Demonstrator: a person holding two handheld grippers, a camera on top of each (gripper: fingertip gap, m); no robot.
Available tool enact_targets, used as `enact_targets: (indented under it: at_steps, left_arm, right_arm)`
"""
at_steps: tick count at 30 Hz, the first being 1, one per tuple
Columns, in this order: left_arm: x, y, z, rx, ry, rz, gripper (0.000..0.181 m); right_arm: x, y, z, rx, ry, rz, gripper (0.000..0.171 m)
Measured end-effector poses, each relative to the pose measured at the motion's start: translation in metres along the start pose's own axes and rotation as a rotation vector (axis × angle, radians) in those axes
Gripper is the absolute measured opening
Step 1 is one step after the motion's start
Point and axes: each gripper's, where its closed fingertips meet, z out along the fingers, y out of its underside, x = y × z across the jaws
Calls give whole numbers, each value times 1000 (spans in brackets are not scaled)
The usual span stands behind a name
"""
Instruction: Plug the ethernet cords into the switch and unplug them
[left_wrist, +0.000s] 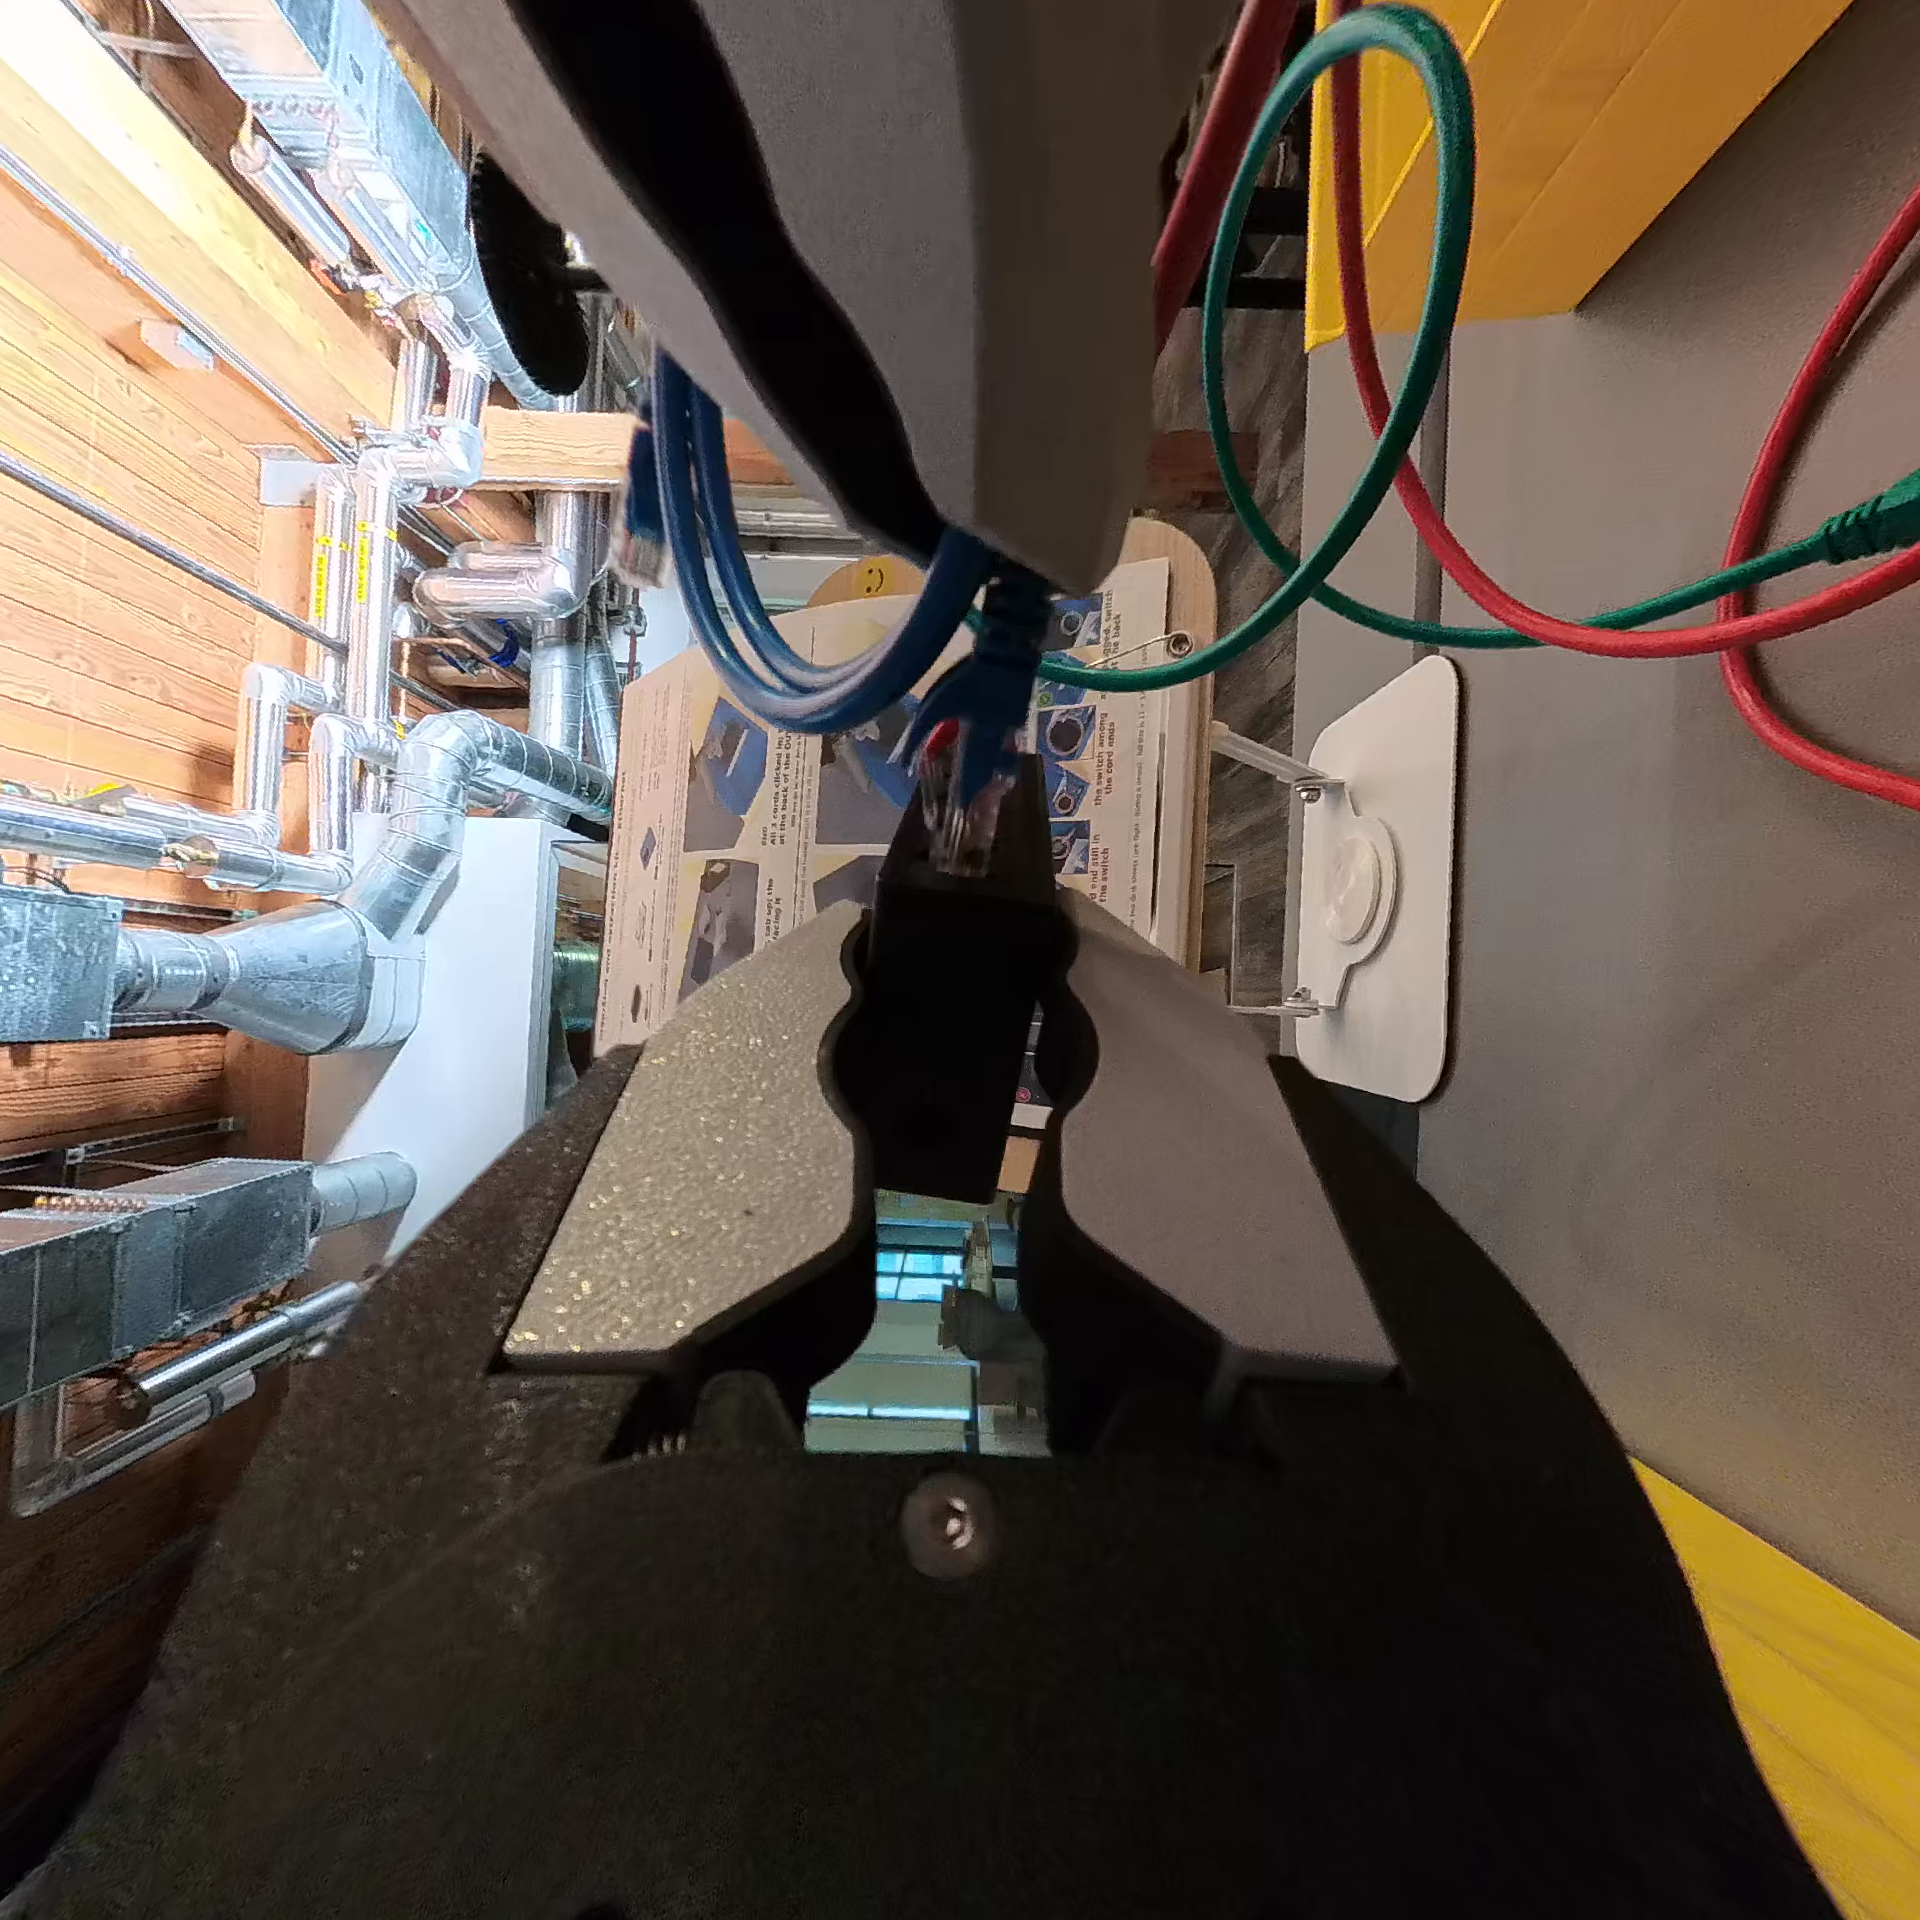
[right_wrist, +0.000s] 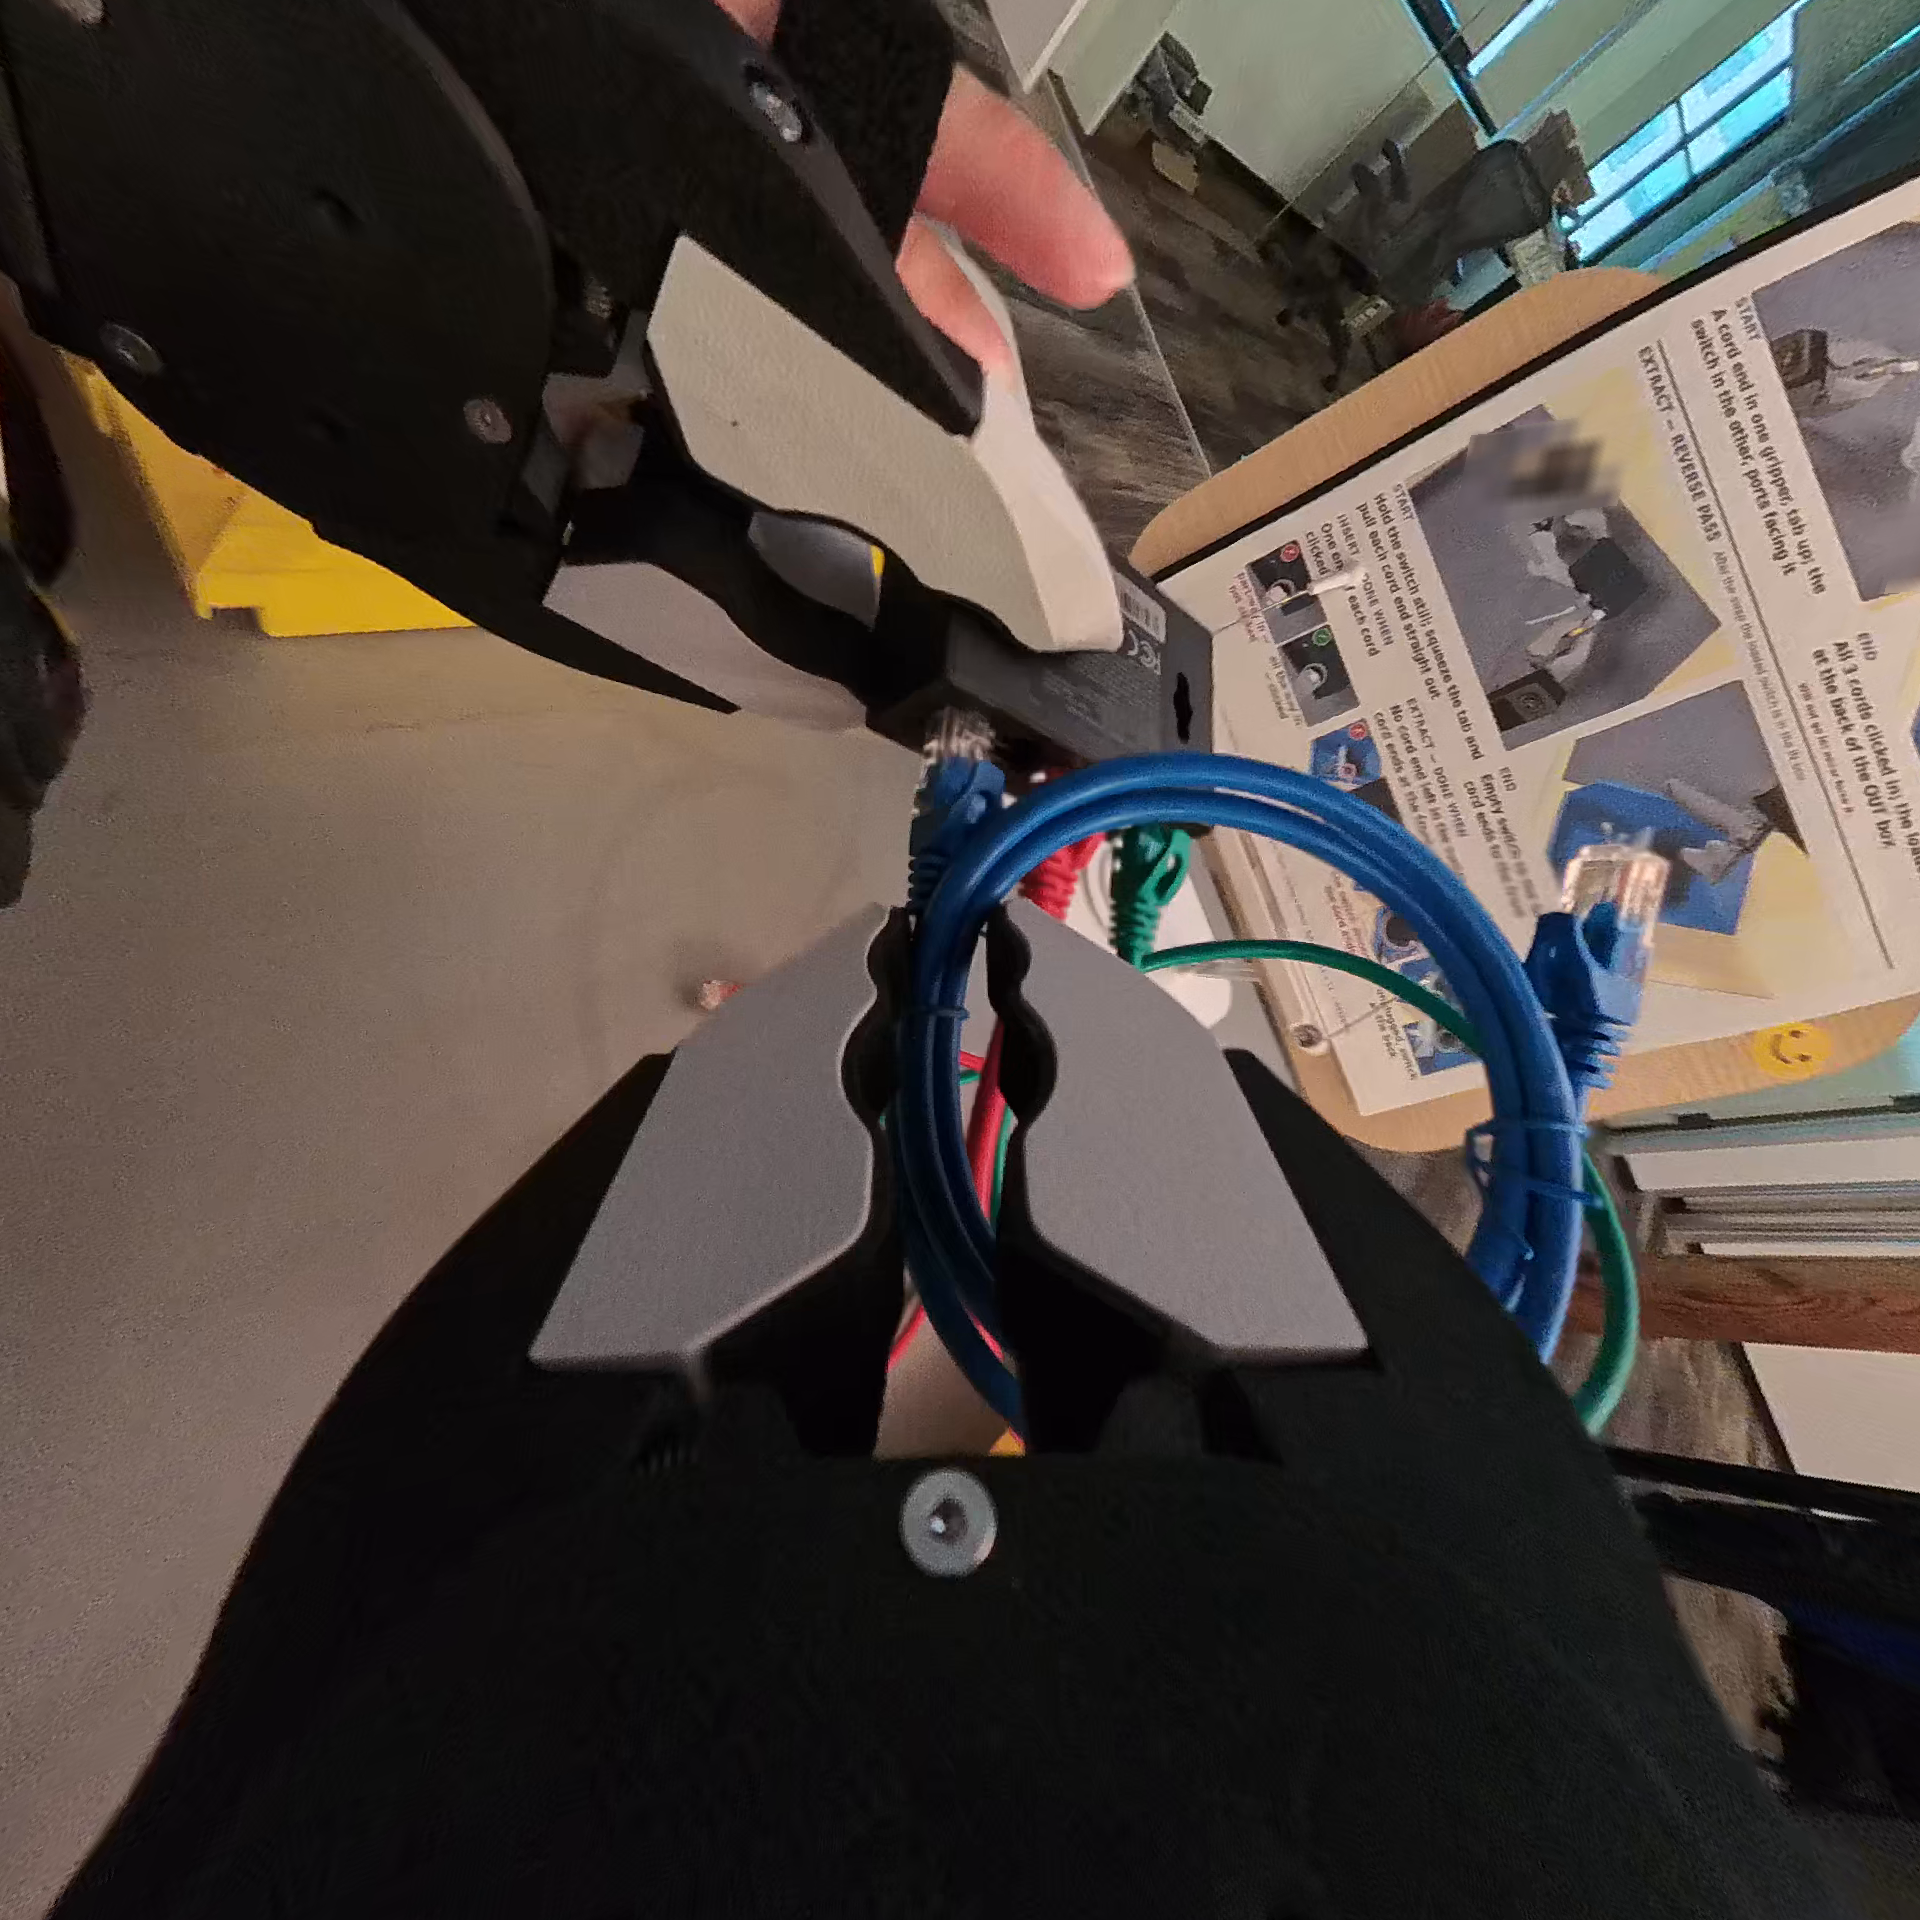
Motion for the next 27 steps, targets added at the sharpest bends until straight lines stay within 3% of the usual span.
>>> enact_targets:
  at_steps: [10, 16, 22, 27]
  left_arm:
    - [-2, -1, -1, 6, -21, 21, 27]
    - [-22, 5, -3, -25, -128, 2, 28]
    - [-33, 6, -5, -37, -179, -30, 28]
    - [-39, 22, -6, -88, -192, -74, 28]
  right_arm:
    - [-1, -5, 3, 26, -9, 53, 15]
    - [9, -18, 1, 159, 6, 144, 19]
    - [17, -28, -7, 216, 98, 68, 21]
    - [25, -62, -43, 439, 205, 35, 21]
